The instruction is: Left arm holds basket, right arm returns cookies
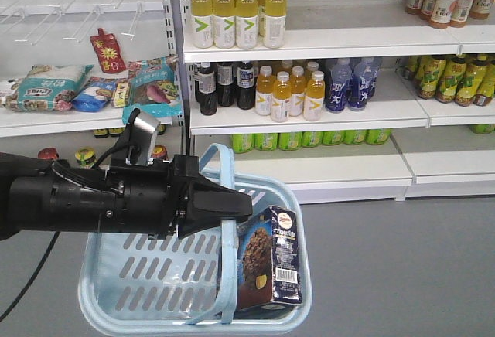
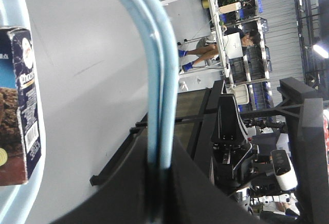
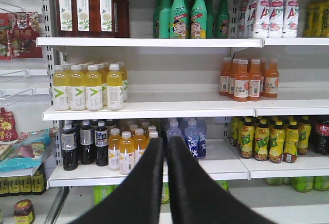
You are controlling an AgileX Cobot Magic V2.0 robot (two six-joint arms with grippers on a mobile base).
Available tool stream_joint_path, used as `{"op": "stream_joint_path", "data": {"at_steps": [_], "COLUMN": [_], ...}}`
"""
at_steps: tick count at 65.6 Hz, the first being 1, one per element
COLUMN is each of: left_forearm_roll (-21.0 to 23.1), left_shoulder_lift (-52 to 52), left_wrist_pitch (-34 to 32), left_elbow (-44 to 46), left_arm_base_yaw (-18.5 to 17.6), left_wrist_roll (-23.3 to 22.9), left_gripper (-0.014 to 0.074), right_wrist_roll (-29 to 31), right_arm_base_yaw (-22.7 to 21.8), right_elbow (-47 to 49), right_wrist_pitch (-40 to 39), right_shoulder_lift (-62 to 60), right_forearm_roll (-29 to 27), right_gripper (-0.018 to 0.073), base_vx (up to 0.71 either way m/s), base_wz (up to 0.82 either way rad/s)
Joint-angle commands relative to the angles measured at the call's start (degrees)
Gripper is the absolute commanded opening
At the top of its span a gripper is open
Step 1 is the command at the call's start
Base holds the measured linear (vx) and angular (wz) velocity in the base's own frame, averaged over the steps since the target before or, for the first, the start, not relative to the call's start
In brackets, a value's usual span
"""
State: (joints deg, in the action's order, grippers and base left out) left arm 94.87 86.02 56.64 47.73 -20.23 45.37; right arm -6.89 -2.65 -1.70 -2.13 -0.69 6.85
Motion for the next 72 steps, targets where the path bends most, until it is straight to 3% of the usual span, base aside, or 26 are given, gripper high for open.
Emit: {"op": "stream_joint_path", "data": {"at_steps": [1,26,72], "left_forearm_roll": [6.7,6.7,6.7], "left_shoulder_lift": [-2.3,-2.3,-2.3], "left_wrist_pitch": [3.3,3.3,3.3], "left_elbow": [1.9,1.9,1.9], "left_arm_base_yaw": [-0.2,-0.2,-0.2], "left_wrist_roll": [0.4,0.4,0.4], "left_gripper": [-0.0003,-0.0003,-0.0003], "right_wrist_roll": [0.4,0.4,0.4], "right_arm_base_yaw": [-0.1,-0.1,-0.1], "right_elbow": [-0.9,-0.9,-0.9], "right_wrist_pitch": [-4.4,-4.4,-4.4], "right_shoulder_lift": [-0.5,-0.5,-0.5], "right_forearm_roll": [0.6,0.6,0.6], "right_gripper": [-0.0006,-0.0006,-0.0006], "base_vx": [0.38,0.35,0.24], "base_wz": [-0.04,-0.26,-0.81]}}
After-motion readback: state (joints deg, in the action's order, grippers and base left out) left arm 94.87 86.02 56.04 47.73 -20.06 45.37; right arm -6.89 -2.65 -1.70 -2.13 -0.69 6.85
